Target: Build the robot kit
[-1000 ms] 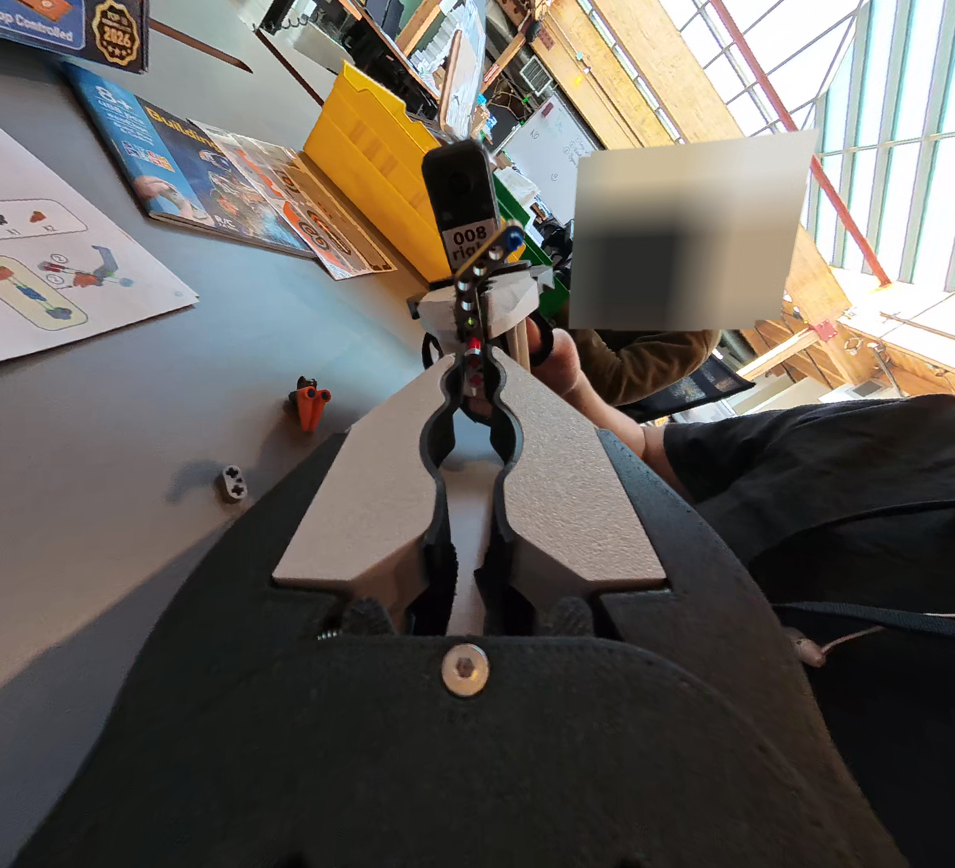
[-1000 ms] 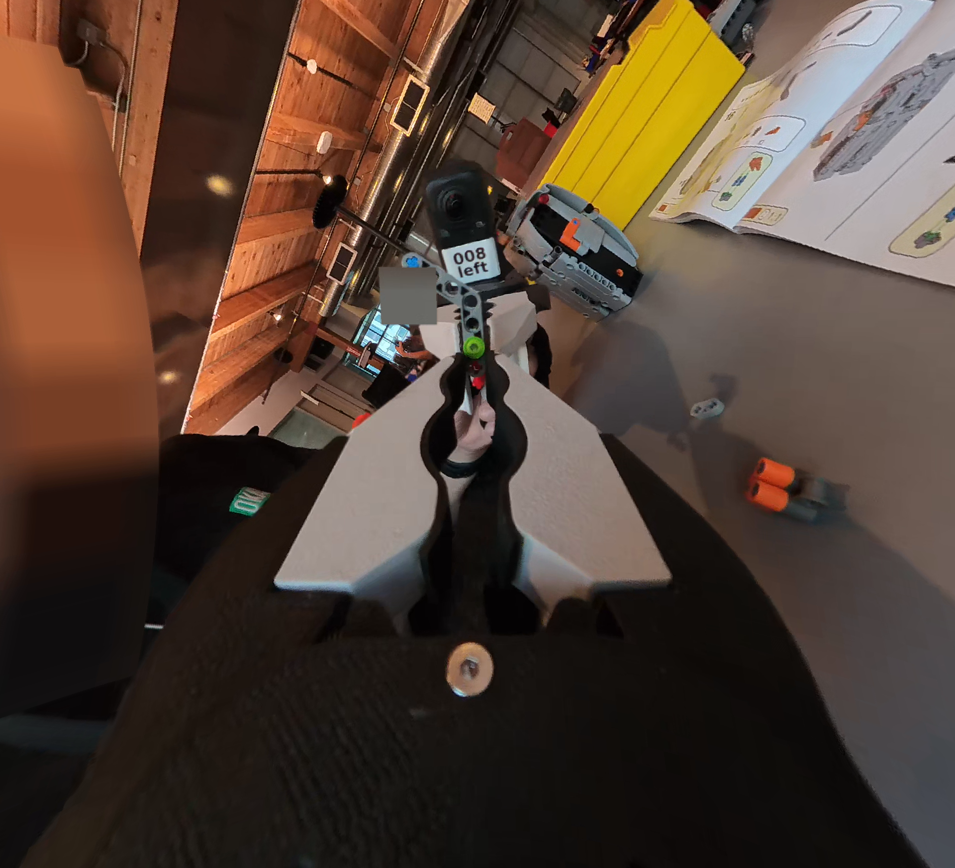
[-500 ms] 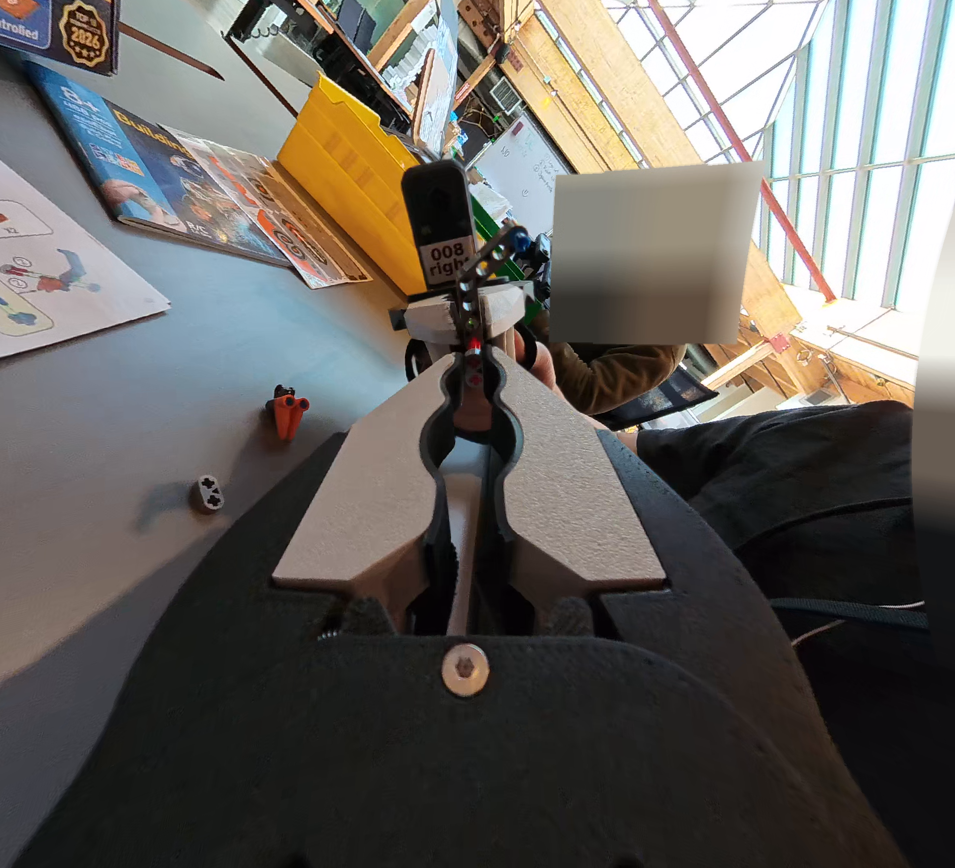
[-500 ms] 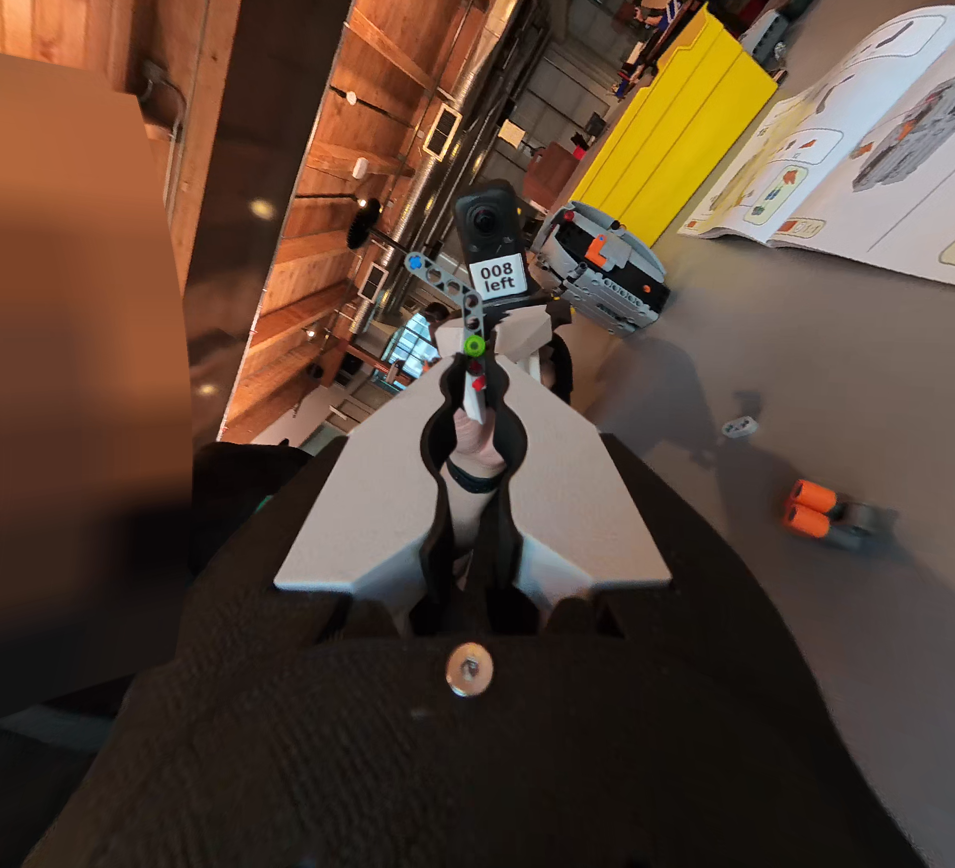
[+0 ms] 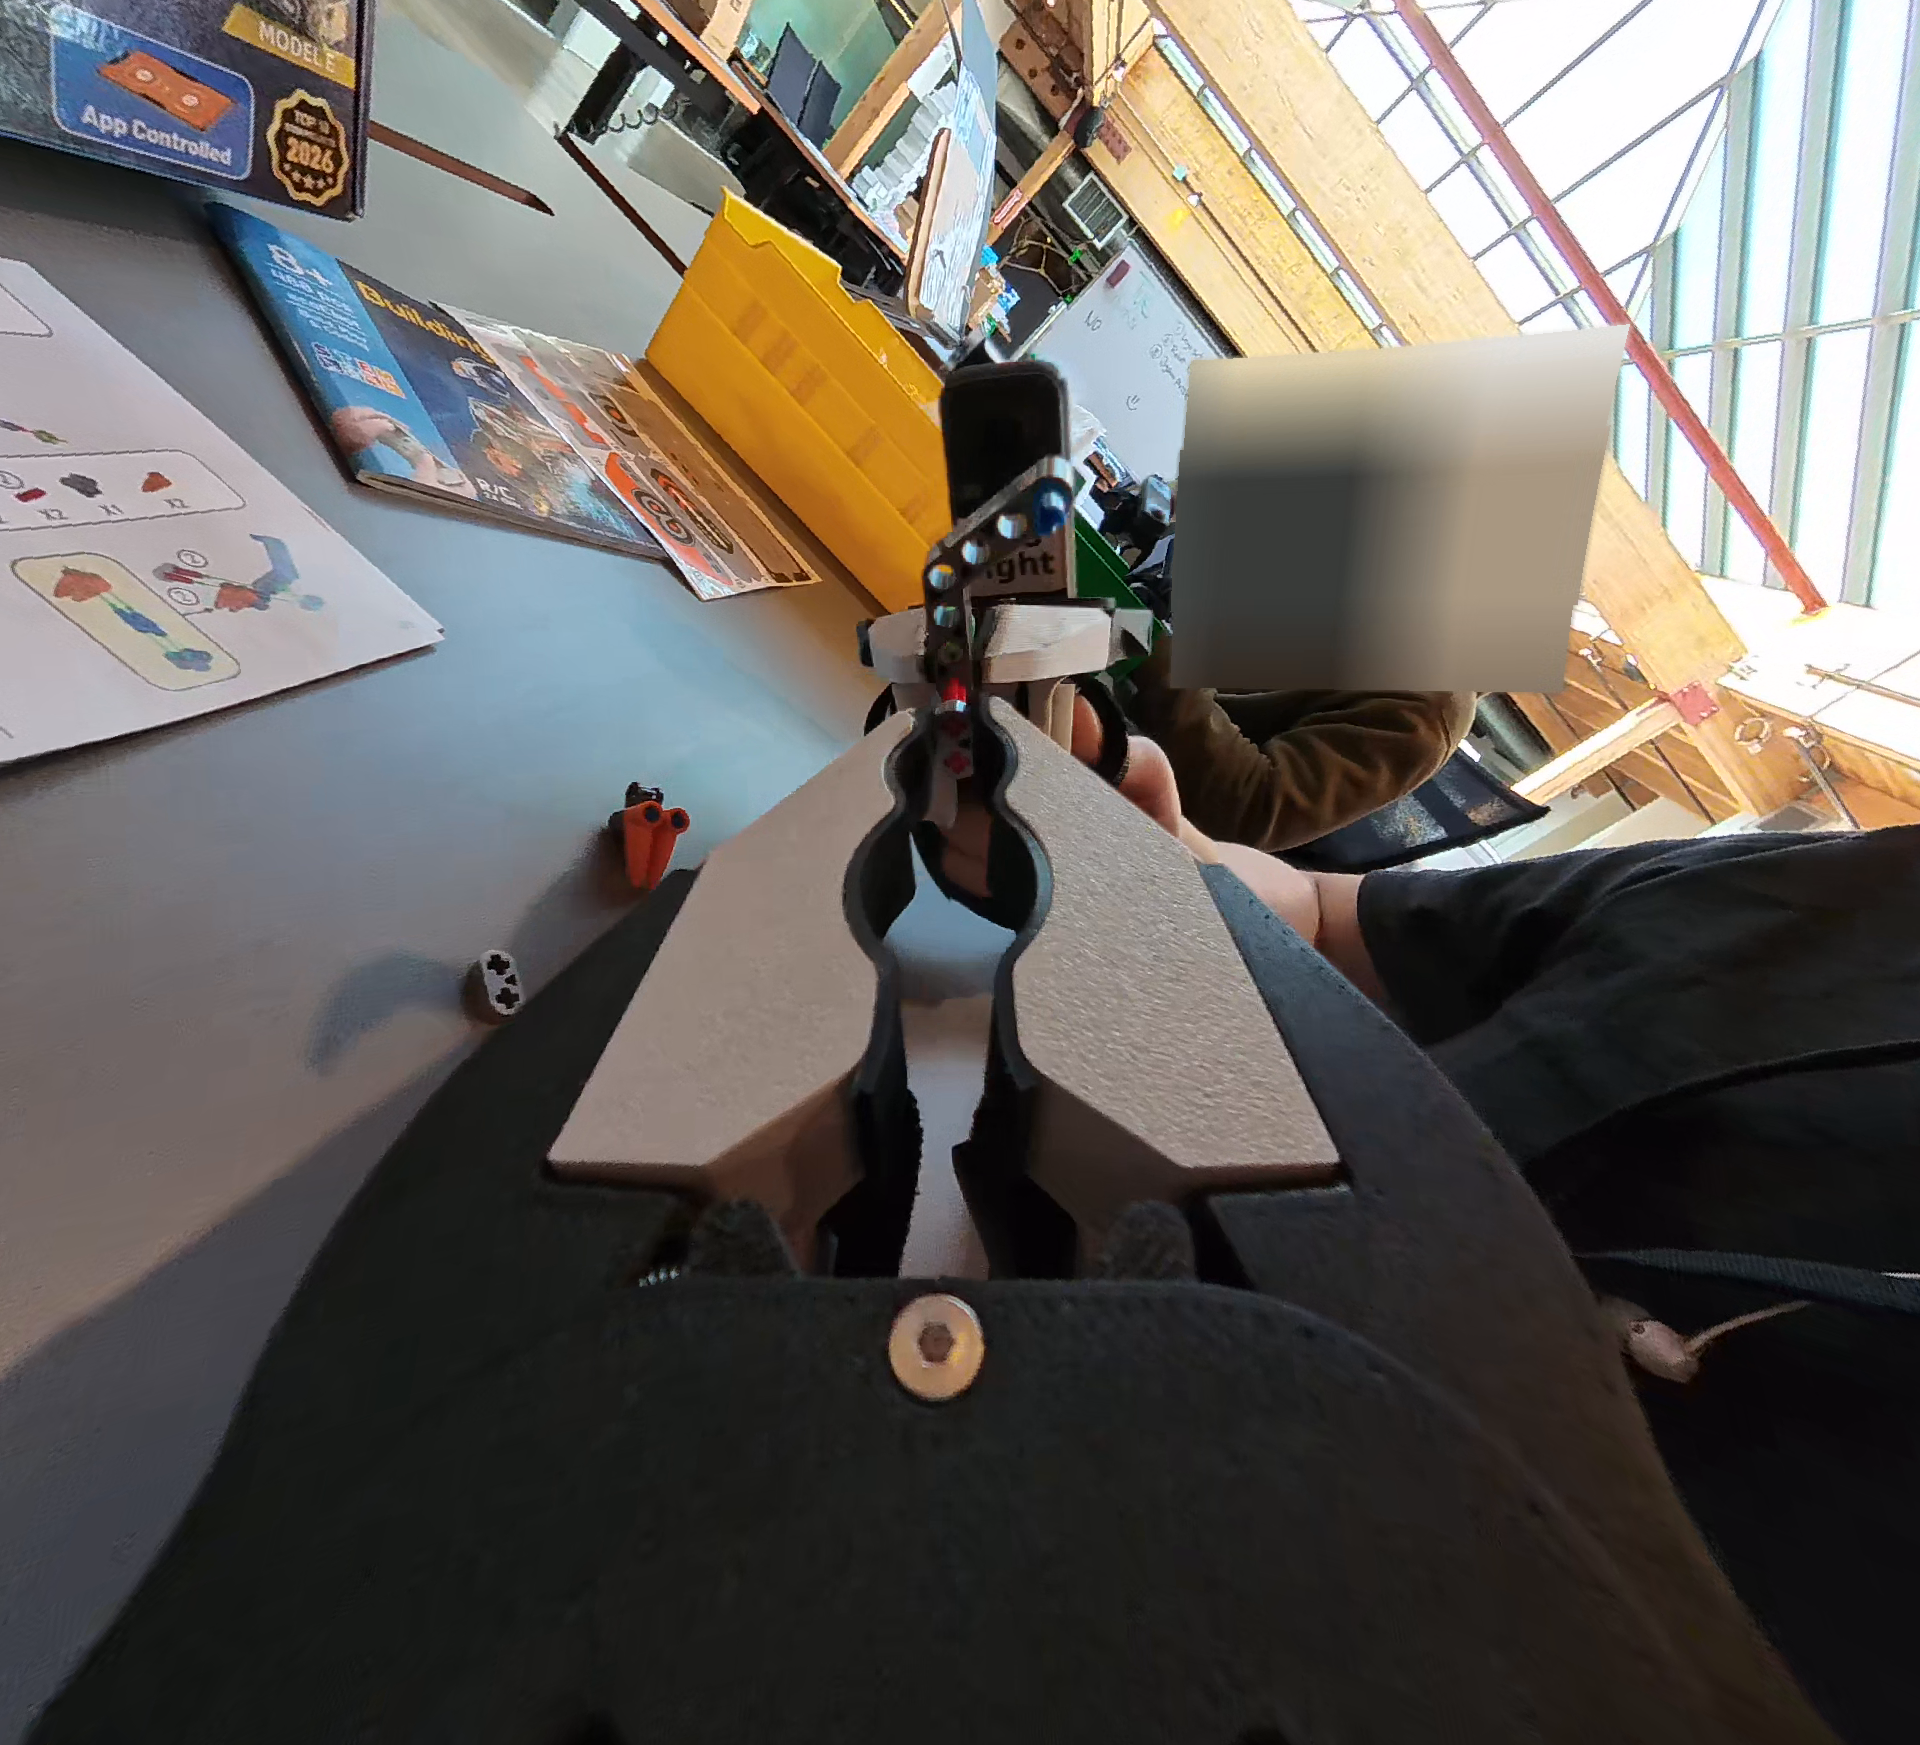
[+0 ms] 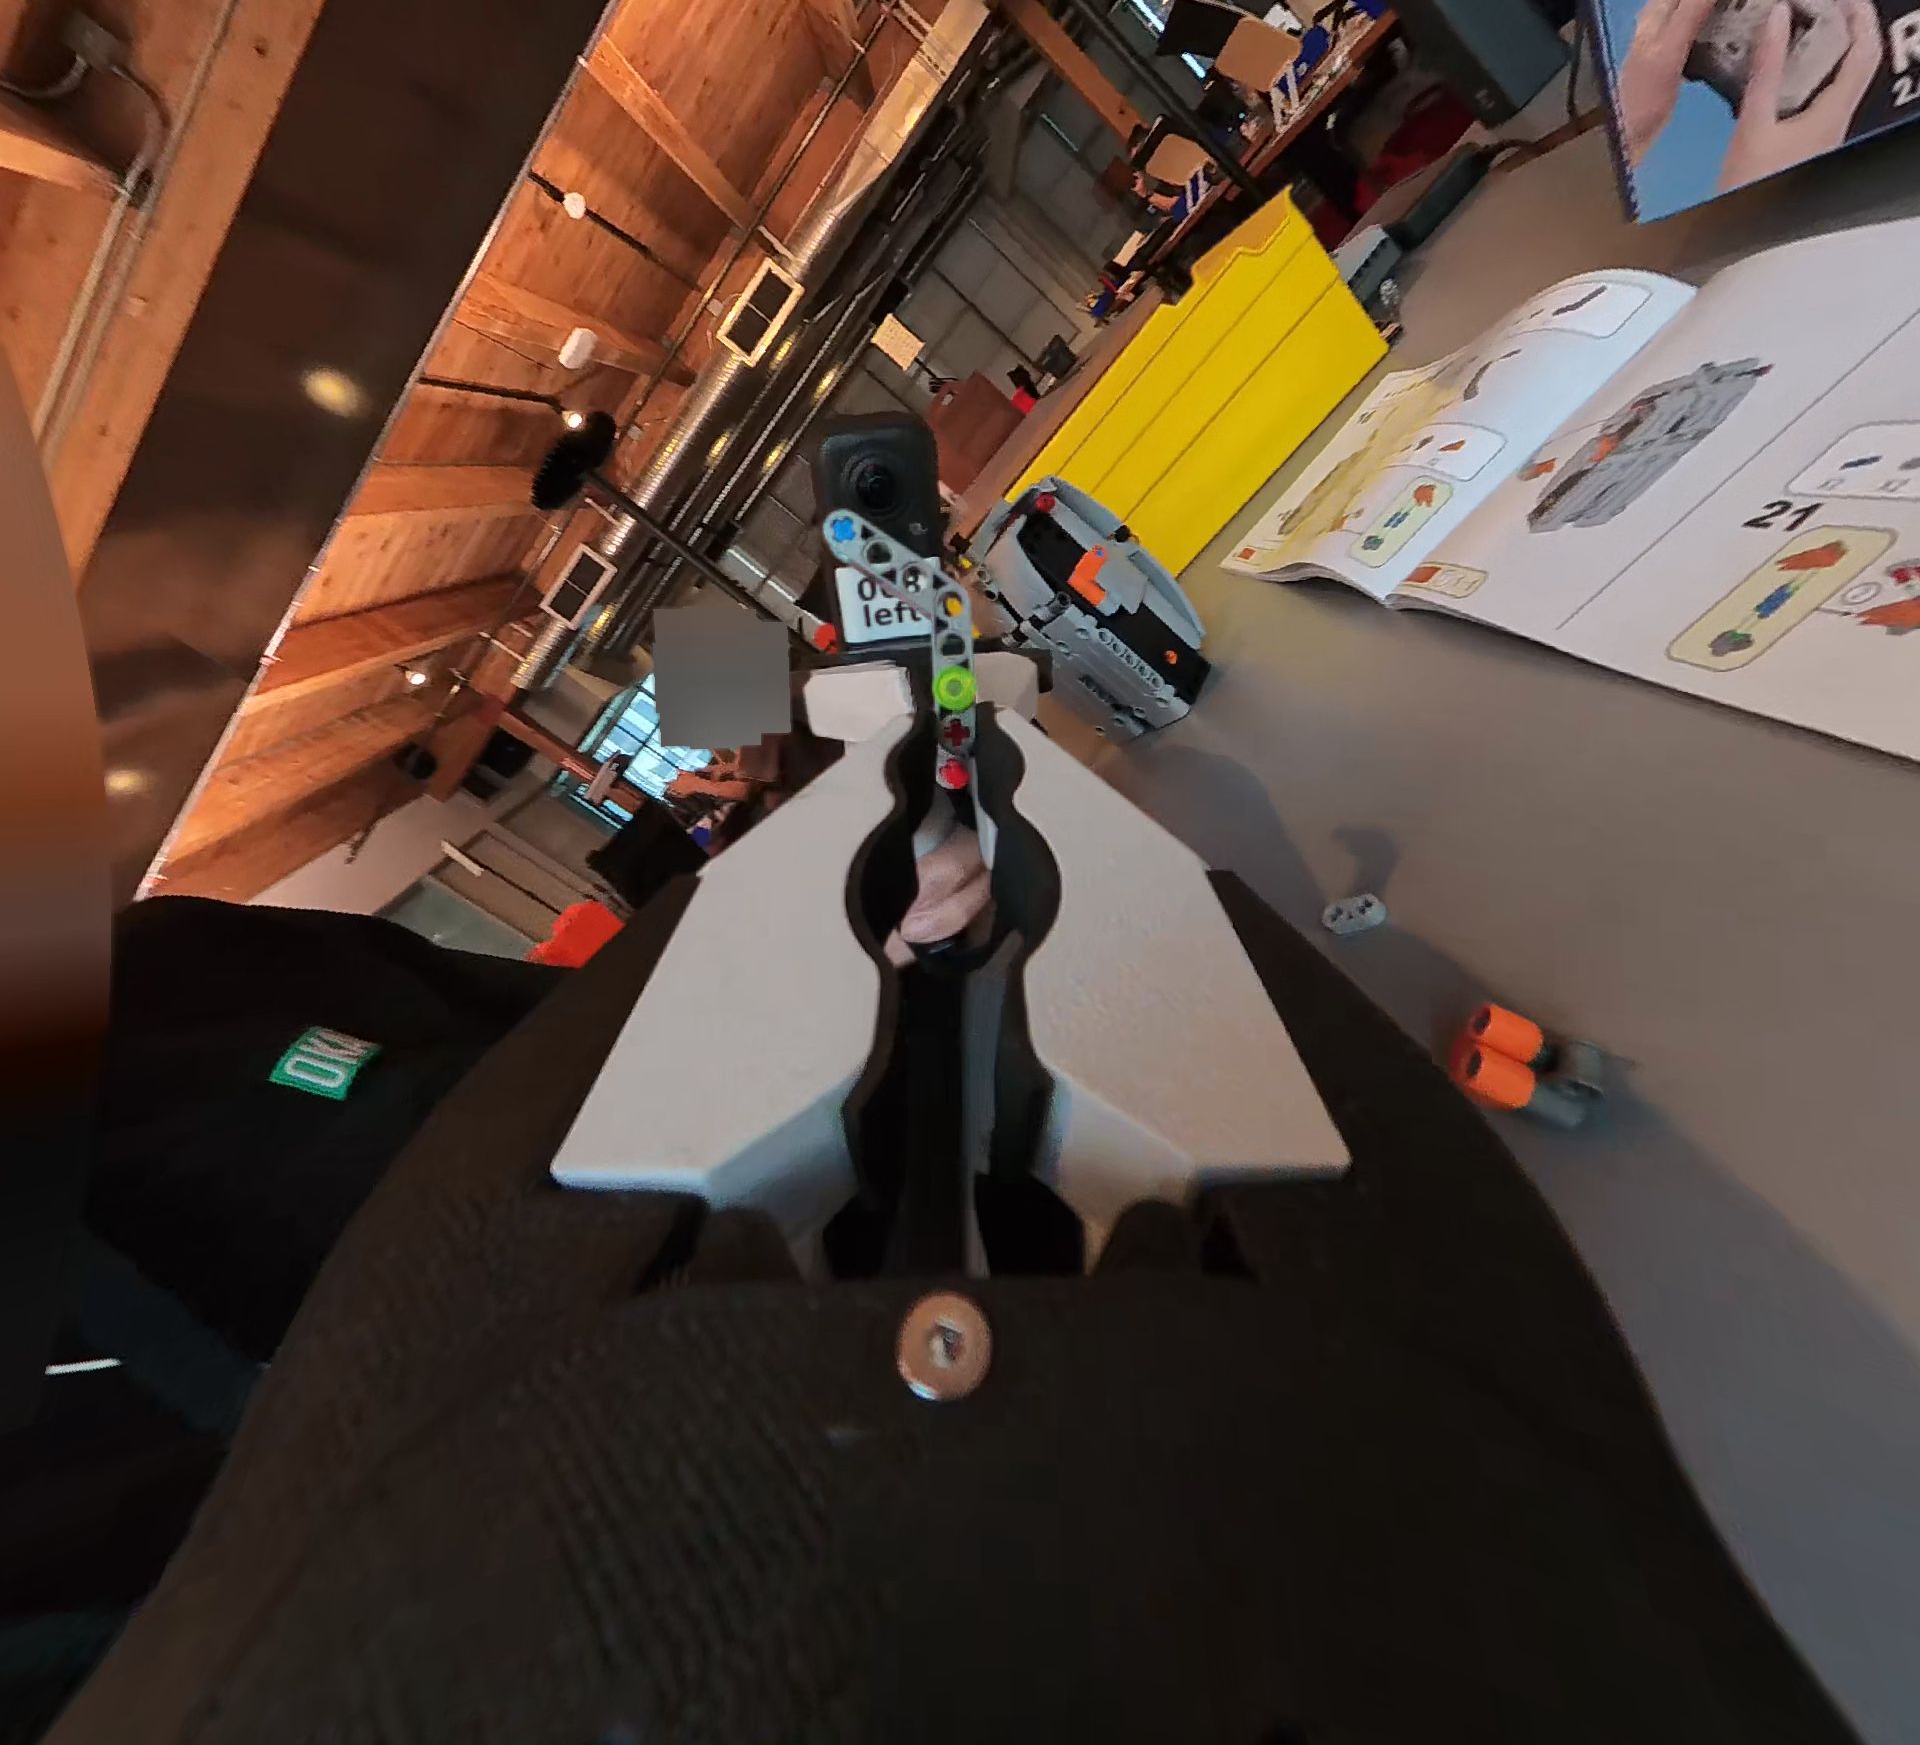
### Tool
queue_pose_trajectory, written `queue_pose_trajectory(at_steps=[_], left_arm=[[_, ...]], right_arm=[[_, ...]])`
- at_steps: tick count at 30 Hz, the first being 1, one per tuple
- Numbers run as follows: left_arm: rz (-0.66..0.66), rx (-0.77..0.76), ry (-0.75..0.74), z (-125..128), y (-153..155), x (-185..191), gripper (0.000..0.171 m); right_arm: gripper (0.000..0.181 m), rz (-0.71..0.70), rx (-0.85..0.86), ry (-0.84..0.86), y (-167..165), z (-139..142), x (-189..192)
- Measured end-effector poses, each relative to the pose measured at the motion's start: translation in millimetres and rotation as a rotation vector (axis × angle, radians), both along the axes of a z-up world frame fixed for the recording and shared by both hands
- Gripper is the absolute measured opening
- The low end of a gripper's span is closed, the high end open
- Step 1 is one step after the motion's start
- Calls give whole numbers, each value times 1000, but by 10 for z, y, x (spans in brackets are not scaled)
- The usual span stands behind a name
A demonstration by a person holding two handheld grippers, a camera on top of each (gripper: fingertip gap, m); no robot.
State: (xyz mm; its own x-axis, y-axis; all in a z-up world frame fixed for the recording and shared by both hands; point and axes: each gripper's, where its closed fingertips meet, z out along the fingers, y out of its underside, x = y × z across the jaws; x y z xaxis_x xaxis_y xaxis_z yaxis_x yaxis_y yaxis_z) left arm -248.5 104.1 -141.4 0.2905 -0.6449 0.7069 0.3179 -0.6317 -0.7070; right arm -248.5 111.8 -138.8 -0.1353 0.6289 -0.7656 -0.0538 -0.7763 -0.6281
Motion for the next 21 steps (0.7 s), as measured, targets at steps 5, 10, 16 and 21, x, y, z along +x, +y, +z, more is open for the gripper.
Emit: queue_pose_trajectory(at_steps=[5,10,16,21], left_arm=[[4,1,-5,9,6,2,5],[12,-4,-60,59,21,-6,5],[22,-12,-103,90,41,-8,5],[53,9,-82,95,59,-19,5]], right_arm=[[7,15,-111,49,14,12,2],[7,-1,-189,127,29,68,-4],[7,-49,-192,160,51,99,-1],[7,-100,-162,159,68,97,-12]])
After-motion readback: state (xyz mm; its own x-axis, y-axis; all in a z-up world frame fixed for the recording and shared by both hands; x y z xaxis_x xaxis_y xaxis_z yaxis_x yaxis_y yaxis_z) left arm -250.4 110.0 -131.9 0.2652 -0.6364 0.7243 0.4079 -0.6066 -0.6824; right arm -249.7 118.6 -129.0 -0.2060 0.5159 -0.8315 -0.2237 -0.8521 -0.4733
